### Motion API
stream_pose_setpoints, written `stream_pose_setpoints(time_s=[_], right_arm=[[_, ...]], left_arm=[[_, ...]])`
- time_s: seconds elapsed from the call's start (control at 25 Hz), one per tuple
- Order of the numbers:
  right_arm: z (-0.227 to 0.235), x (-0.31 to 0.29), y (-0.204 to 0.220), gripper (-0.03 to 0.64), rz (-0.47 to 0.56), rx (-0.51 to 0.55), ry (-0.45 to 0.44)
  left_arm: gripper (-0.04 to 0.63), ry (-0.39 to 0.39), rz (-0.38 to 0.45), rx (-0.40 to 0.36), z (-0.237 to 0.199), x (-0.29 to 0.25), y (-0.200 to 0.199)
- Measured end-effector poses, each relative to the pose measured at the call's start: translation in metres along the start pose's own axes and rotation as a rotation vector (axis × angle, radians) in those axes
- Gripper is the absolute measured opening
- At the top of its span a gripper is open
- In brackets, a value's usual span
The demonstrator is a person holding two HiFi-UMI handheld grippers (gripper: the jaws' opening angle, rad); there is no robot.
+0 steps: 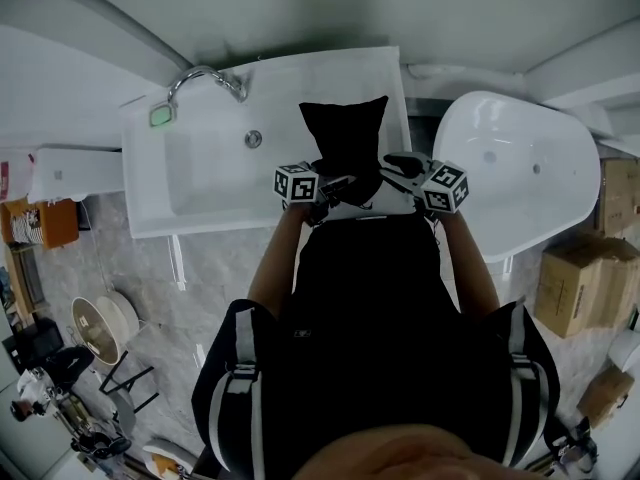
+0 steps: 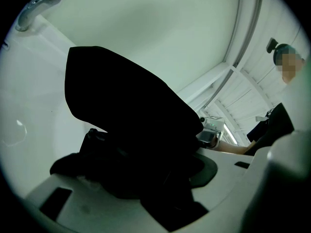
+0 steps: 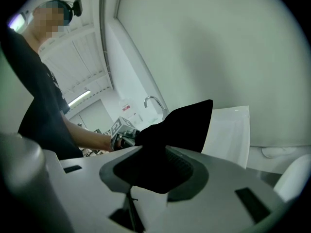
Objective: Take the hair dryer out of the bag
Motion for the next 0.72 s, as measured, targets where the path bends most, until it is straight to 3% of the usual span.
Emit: stream_pose_setpoints(time_s=[0.2, 0.32, 0.48, 0.72], right_arm=[[-0.001, 0.008, -0.024, 0.196, 0.119, -0.076, -0.075], [0.013, 0.020, -0.043, 0.195, 0.220, -0.130, -0.054], [0.031, 0.021, -0.054, 0.204, 0.207, -0.083, 0.030], [0.024, 0.011, -0.075, 0.221, 0.238, -0.057, -0.024]], left_arm=[[0.202, 0.030, 0.016, -0.039, 0.010, 0.011, -0.002], [0.201, 0.034, 0.004, -0.067, 0.016, 0.017, -0.002], [0.202, 0.058, -0.032, -0.105, 0.026, 0.026, 0.005], [0.202, 0.116, -0.091, -0.163, 0.049, 0.036, 0.014]])
Point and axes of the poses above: the fingertips, and each gripper's own axes: x backward along the fingers, z to its right, y out of its underside, the point moved 1 cm from there along x, backward along the fingers, and after that the axes turned 2 degrees about x, right-handed, at the moved point
